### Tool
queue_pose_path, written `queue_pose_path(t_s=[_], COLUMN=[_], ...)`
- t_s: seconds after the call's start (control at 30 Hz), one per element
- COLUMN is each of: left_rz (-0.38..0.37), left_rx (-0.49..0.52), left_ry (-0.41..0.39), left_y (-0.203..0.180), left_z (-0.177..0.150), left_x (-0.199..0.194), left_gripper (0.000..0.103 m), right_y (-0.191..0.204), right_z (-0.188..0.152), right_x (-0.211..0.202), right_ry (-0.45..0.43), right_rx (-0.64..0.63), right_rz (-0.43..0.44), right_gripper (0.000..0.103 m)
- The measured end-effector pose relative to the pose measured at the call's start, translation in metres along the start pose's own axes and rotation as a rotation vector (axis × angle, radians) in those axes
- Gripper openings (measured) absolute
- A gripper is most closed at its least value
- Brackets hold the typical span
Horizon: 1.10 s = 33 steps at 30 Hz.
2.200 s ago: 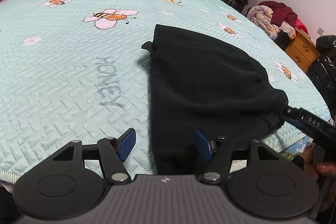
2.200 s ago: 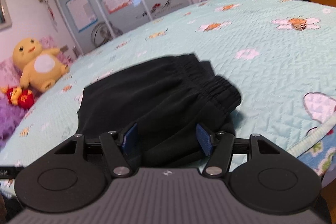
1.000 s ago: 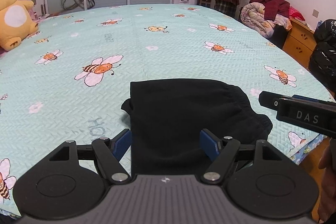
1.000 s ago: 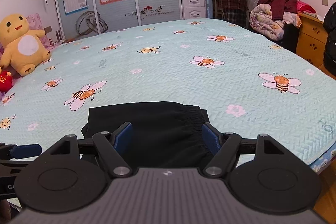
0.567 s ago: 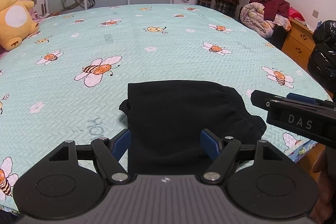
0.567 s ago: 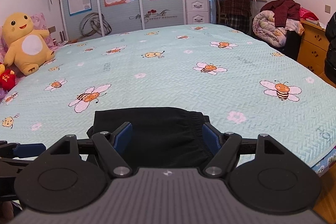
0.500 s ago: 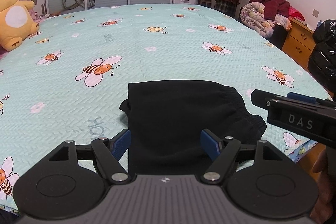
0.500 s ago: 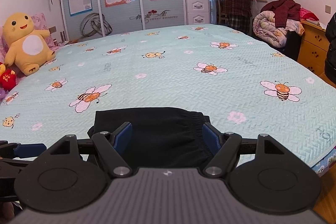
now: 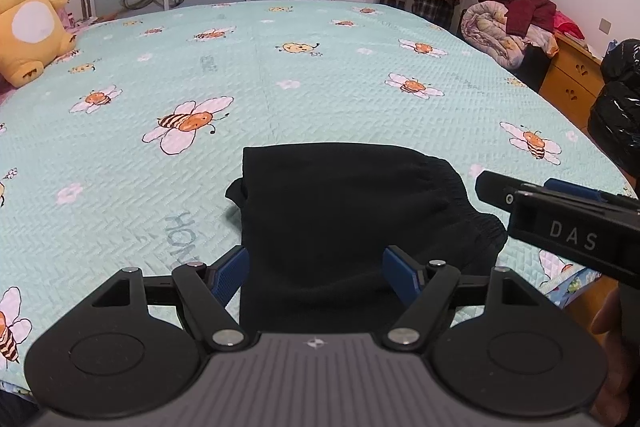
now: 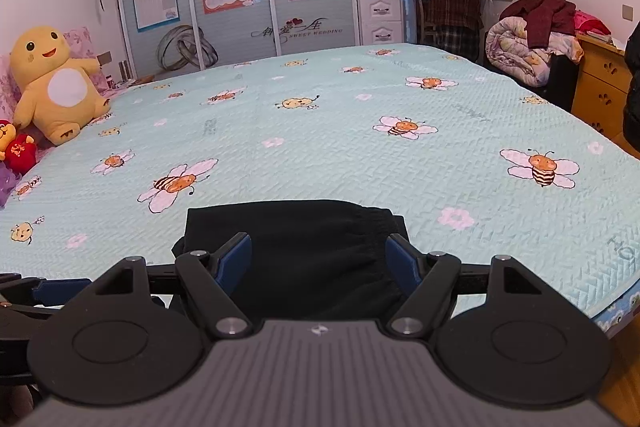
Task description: Fold clothes
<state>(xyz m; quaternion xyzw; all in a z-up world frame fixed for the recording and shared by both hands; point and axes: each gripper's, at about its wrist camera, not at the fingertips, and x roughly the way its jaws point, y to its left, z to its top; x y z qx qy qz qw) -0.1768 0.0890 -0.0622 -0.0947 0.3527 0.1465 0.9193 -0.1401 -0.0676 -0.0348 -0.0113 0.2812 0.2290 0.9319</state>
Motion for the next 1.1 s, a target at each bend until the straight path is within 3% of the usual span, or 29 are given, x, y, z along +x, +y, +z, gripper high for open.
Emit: queue_pose_path(t_s=[0.37,0.6,0.9,1.1], left_rz=[-0.006,0.013,0.038,0.031], left_rx=[-0.027,-0.082,-0.166,-0.204], left_ry=[0.060,0.114,0.159,0.162], left_y=[0.006,0.028,0.069,0.087], left_z=[-0.012,-0.024,-0.032,-0.029], left_x=[0.024,0.043,0.061,0.071], left_gripper=[0.078,0.078,0.078,0.078], right_y=[-0.011,-0.034,-0.083,-0.127], right_z=[-0.015,-0.037,-0.054,-0.068], right_x=[0.020,0.042,0.058,0.063], right_ry=[0.042,0.125,0.170,0.168], right_rx=[0.039,0.129,0.346,0.556], right_rz=[0.028,0.031,0.085,0.111], right_gripper=[0.074,0.074,0.074,0.074])
